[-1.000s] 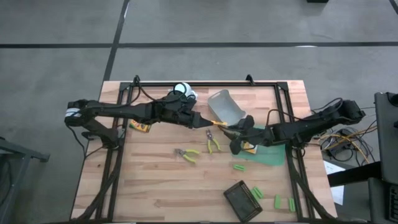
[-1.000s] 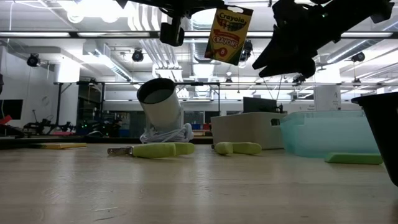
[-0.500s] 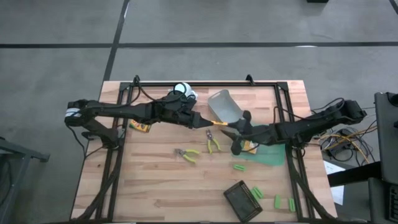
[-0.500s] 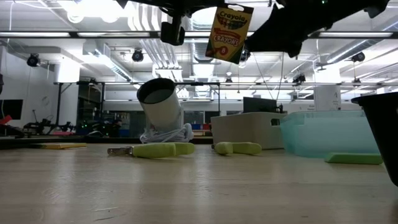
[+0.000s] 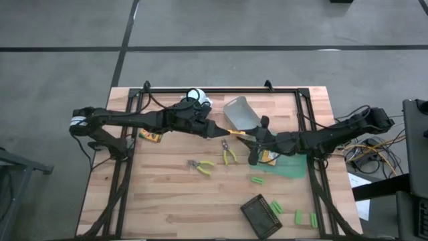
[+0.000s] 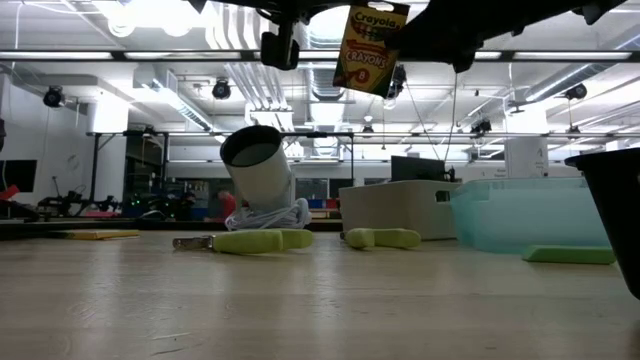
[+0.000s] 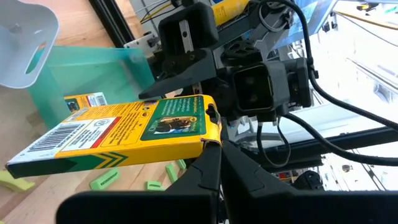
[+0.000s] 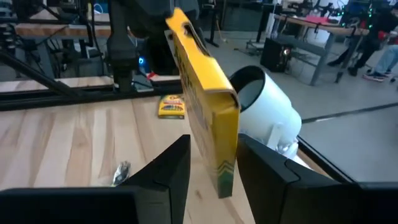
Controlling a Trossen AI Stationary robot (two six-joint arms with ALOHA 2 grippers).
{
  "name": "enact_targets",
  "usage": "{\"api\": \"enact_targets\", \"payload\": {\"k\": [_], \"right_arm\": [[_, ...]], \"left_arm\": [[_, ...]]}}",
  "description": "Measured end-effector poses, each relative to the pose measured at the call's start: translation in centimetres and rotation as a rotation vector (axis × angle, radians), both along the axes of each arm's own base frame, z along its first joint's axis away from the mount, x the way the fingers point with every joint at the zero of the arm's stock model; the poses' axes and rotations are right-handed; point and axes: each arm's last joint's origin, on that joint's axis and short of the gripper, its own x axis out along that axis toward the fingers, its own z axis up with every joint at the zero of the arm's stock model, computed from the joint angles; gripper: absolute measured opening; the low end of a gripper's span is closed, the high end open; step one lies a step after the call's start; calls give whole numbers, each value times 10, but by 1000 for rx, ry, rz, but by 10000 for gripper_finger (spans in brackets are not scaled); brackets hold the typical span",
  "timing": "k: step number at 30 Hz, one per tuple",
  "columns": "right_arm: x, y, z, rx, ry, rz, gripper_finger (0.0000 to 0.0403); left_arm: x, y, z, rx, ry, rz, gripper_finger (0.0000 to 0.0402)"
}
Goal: Pick & Place School Supplies
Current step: Put the yellow crayon box into the green bin
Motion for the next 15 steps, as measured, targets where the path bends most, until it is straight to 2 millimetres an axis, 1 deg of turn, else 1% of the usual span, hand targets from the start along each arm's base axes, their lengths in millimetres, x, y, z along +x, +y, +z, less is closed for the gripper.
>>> {"api": "enact_targets", "payload": {"k": [8,15], "right_arm": [[1,0,6,60,-80,-6,124],[1,1,6,0,-54,35,104]], "left_arm": [[0,0,0,-1,0,-1,5],[0,0,0,-1,0,-3,5]]}}
